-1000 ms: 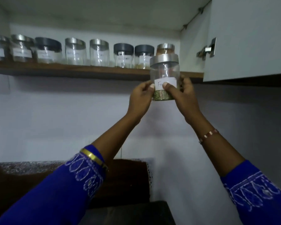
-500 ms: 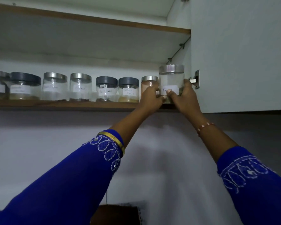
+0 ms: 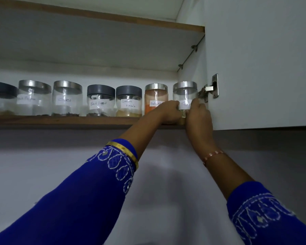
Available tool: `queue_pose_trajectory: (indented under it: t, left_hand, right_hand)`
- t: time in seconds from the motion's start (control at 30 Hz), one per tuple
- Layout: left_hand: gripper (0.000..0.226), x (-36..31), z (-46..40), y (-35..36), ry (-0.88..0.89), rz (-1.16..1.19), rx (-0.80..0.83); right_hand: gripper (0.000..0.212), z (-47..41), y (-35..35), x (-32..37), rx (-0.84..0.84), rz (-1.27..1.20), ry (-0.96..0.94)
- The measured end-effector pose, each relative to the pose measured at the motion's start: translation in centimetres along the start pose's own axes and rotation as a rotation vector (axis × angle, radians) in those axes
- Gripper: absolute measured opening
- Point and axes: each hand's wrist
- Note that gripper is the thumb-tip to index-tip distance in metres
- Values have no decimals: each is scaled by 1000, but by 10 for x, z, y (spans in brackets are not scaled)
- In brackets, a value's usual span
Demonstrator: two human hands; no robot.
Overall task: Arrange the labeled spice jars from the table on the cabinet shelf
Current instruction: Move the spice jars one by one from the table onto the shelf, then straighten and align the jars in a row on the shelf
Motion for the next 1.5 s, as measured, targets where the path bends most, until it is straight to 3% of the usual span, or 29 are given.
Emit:
queue_pose_trajectory:
  t: [0.13,0.37,0.6,0.73,0.9,1.33,1.5]
  left_hand:
    - [39,2,-12,3,-45,-12,14]
    - [34,2,-8,11,-57,-82,-50]
    - [30,6,29,49,57,-364,-428]
    - [55,22,52,49,128,-420,-365]
    - [60,43,83,24,146,-455,-323]
    - [57,177,206,-99,-215,-648,-321]
    - [50,220,252,-157,-382,-661,-236]
  right_hand:
    - [28,-1,8,-9,15,67,-76]
    - [26,4,-2,-12,23,-44,-127]
    - [28,11,-15,-21,213,-3,-225]
    - [46,22,-26,-24,337,25,-233]
    - [52,36,-38,-13,394,154,-258]
    - [59,82,-39,136,460,-5,-433]
    - [58,94,-31,204,445,-64,-478]
Point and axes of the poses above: each hand's wrist, its own z-axis away from the middle knuckle, its own y-axis out of the palm, x = y × z, and after that the axes turned 1 degree about x, right-handed
